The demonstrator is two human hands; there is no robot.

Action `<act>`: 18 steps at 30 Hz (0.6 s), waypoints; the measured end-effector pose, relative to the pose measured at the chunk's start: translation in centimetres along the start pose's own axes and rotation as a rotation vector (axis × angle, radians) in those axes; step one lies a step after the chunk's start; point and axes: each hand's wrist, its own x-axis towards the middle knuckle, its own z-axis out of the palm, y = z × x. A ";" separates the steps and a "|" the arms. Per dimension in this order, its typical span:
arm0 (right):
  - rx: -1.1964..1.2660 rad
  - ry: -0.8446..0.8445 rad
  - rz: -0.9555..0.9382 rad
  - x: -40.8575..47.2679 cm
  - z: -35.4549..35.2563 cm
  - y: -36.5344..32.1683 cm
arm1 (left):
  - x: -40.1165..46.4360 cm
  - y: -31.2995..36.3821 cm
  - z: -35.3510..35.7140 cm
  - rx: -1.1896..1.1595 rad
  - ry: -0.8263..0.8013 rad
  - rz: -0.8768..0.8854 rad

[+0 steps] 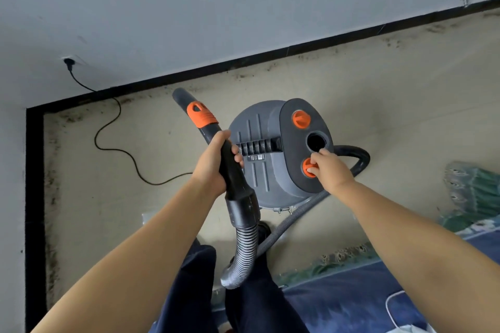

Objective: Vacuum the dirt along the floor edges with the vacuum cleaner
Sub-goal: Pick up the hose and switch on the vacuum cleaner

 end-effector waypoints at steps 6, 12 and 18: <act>0.016 -0.110 0.180 0.5 -1.2 -1.6 | -1.0 0.9 1.0 0.024 -0.008 0.001; 0.244 -0.120 0.176 -1.0 -4.2 -6.2 | -2.4 1.9 1.1 0.162 -0.003 0.109; 0.651 -0.037 -0.079 -3.4 -12.7 -16.1 | -4.9 3.7 0.0 0.425 0.030 0.285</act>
